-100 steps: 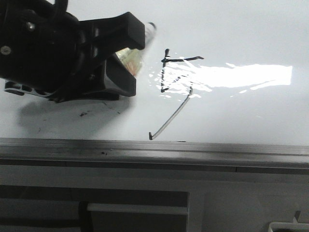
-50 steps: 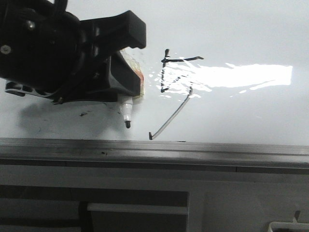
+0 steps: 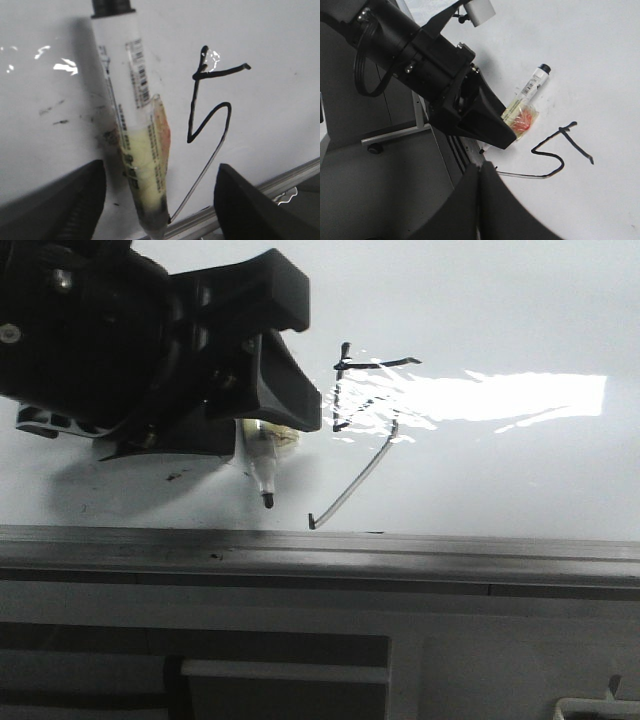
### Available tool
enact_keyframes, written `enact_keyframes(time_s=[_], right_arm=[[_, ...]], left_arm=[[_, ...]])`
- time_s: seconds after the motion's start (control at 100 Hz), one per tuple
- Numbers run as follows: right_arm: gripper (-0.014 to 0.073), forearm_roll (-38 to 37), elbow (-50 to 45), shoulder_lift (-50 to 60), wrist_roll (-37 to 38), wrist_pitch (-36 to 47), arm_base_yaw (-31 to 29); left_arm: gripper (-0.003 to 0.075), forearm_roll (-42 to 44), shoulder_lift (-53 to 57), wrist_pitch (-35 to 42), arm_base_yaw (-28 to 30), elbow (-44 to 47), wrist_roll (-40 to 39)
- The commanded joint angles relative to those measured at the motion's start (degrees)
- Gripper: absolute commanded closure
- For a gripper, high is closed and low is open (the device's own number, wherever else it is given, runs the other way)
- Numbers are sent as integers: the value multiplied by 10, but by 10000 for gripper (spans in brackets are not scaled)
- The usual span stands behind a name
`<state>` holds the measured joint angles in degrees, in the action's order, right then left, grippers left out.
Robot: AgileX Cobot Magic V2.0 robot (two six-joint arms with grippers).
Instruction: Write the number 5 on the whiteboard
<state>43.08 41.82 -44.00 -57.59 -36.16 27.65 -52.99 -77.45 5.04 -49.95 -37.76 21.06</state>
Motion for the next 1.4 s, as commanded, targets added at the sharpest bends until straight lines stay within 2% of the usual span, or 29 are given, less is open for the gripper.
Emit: enact_keyframes(time_s=[0.0, 0.11, 0.2, 0.28, 0.35, 0.49, 0.62, 0.87, 1.39], right_arm=[[657, 21, 15, 4, 1, 22, -3], [657, 21, 15, 8, 1, 35, -3], [657, 12, 15, 30, 1, 49, -3], [657, -20, 15, 63, 1, 61, -3], [657, -68, 12, 99, 1, 75, -3], [657, -132, -34, 184, 9, 127, -4], [657, -136, -115, 273, 9, 184, -4], [657, -136, -209, 378, 9, 205, -4], [657, -136, -226, 383, 9, 203, -4]], left_arm=[[205, -13, -5, 63, 11, -1, -4], [205, -13, 19, 59, 11, -5, -4], [205, -2, 73, 20, 9, -10, -3], [211, 33, 144, -20, 9, -8, -3], [253, 66, 211, -30, 9, 7, -3], [438, 159, 359, -30, 9, 59, -3], [743, 229, 489, -32, 9, 121, -3], [741, 246, 615, -23, 9, 192, -3], [741, 246, 624, -22, 9, 214, -3]])
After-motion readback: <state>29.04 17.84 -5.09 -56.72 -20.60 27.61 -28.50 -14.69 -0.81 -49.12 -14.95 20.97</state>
